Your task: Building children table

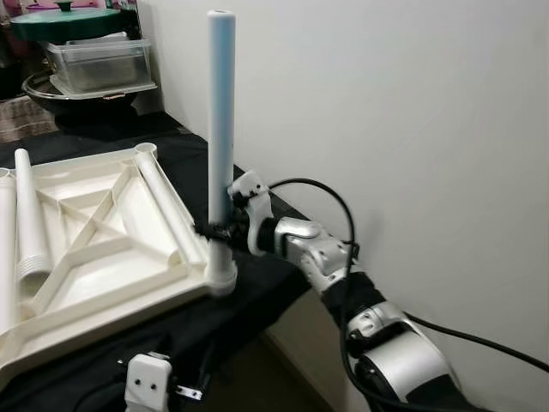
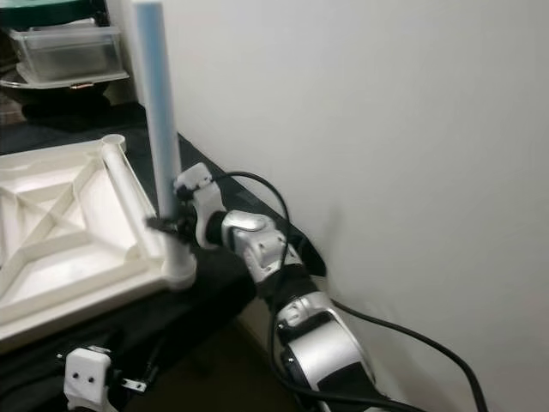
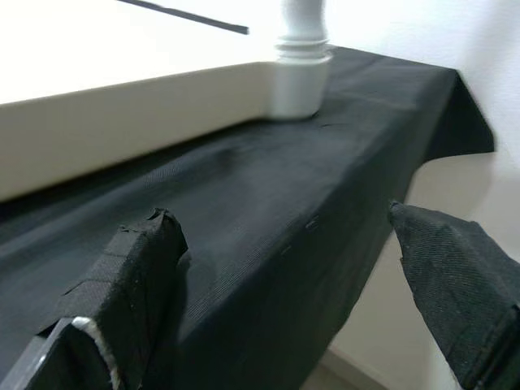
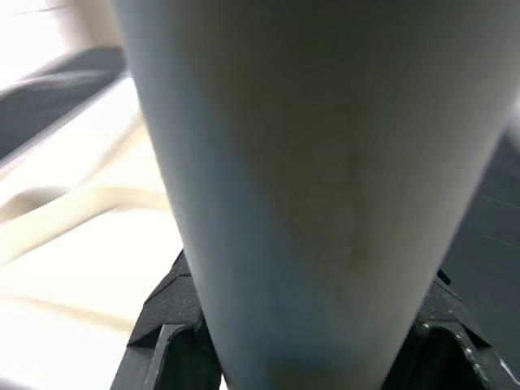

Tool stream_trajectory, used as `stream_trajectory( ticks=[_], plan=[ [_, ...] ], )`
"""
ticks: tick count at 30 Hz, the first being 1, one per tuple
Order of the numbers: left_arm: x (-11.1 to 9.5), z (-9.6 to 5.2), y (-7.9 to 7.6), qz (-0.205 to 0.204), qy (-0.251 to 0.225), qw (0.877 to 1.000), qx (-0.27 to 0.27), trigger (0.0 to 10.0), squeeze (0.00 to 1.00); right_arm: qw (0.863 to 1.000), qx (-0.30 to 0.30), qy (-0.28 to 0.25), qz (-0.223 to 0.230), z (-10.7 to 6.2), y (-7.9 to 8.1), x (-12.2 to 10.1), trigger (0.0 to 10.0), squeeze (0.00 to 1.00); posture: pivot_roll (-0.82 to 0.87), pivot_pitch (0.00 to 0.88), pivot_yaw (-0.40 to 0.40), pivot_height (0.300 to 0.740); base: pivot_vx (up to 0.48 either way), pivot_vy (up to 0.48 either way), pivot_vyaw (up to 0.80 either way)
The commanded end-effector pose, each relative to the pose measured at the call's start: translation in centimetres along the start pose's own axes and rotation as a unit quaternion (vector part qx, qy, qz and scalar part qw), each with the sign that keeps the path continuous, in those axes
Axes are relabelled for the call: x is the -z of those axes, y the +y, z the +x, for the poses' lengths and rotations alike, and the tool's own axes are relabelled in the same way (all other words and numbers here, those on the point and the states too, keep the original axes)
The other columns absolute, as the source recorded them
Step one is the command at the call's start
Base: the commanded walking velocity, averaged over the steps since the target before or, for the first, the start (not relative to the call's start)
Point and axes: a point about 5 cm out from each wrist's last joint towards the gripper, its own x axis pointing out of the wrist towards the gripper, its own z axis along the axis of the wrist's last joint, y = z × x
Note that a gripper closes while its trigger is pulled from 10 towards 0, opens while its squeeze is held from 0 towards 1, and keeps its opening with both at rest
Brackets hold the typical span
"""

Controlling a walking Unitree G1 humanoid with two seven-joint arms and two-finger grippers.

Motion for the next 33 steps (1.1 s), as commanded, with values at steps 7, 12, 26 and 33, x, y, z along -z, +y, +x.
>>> stream_trajectory(
  ticks=[7, 12, 26, 33],
  plan=[
    [0.8, -0.6, 0.0, -0.014, 0.023, 1.0, -0.004, 10.0, 0.0, 0.979, 0.189, -0.002, 0.072, -1.7, -2.4, 1.6, 0.0, 0.0, 0.14, 0.0, -0.107, 0.74, 0.0, 0.0, 0.0],
    [0.9, -0.5, 0.0, -0.015, 0.023, 1.0, -0.002, 10.0, 0.0, 0.991, 0.107, -0.064, 0.046, -1.2, -0.1, -0.5, 10.0, 0.0, 0.14, 0.0, -0.104, 0.74, 0.0, 0.0, 0.0],
    [0.9, -0.2, -0.1, -0.018, 0.02, 1.0, -0.003, 10.0, 0.0, 0.939, -0.331, 0.015, -0.097, -3.4, 1.8, -0.4, 0.0, 0.0, 0.14, 0.0, -0.114, 0.74, 0.0, 0.0, 0.0],
    [0.8, -0.3, -0.1, -0.018, 0.02, 1.0, -0.002, 10.0, 0.0, 0.967, -0.245, 0.03, -0.059, -1.7, 1.4, 0.3, 0.0, 0.0, 0.14, 0.0, -0.112, 0.74, 0.0, 0.0, 0.0]
  ],
)
